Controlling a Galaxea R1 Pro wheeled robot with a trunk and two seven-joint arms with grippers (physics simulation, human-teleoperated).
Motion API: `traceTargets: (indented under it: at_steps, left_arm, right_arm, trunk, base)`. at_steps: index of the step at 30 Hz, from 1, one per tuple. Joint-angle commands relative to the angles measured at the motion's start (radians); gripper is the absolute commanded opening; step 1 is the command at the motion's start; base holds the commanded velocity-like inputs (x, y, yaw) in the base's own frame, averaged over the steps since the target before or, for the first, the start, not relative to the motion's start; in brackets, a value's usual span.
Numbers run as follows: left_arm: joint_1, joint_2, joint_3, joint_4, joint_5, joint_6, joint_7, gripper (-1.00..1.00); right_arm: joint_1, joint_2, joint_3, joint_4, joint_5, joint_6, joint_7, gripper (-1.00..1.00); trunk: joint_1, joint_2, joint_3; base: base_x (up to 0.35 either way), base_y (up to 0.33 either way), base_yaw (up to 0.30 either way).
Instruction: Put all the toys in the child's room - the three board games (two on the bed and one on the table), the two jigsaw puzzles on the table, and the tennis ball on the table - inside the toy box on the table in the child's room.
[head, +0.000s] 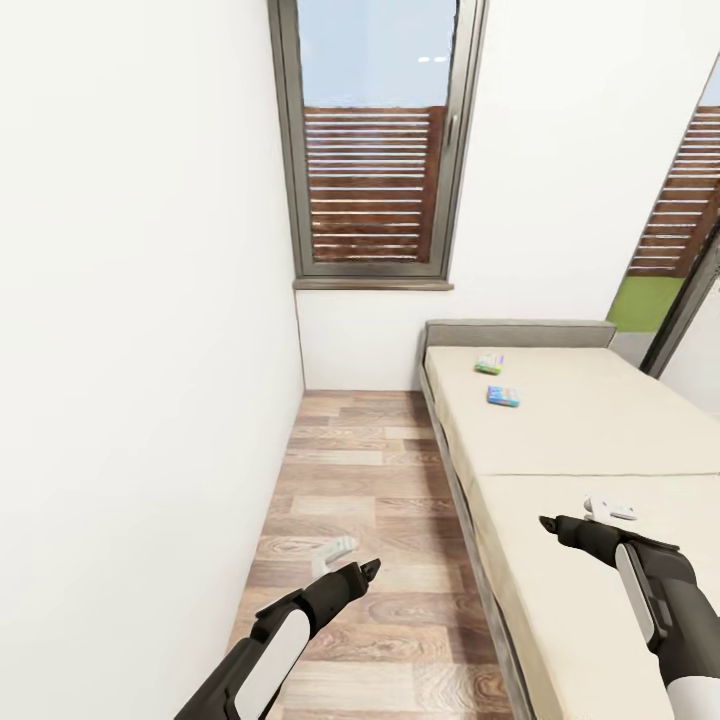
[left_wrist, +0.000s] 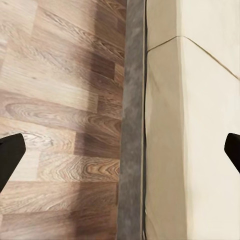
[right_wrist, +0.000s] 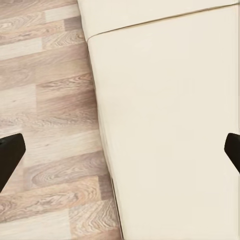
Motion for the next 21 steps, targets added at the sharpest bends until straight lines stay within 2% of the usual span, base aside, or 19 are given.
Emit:
traceTargets:
  at_steps: [1, 21]
  left_arm:
    - [-0.001, 0.000, -0.002, -0.002, 0.011, 0.002, 0.009, 1.00]
    - [-0.001, 0.000, -0.002, -0.002, 0.011, 0.002, 0.004, 1.00]
  right_arm:
    - [-0.001, 0.000, -0.002, -0.001, 0.000, 0.005, 0.004, 1.00]
    - [-0.001, 0.000, -0.002, -0.001, 0.000, 0.005, 0.004, 1.00]
  trunk:
    - [0.000, -0.001, -0.001]
    - [0.000, -0.001, -0.001]
  base:
    - [0.000, 0.012, -0.049]
    - [0.000, 0.003, -0.014]
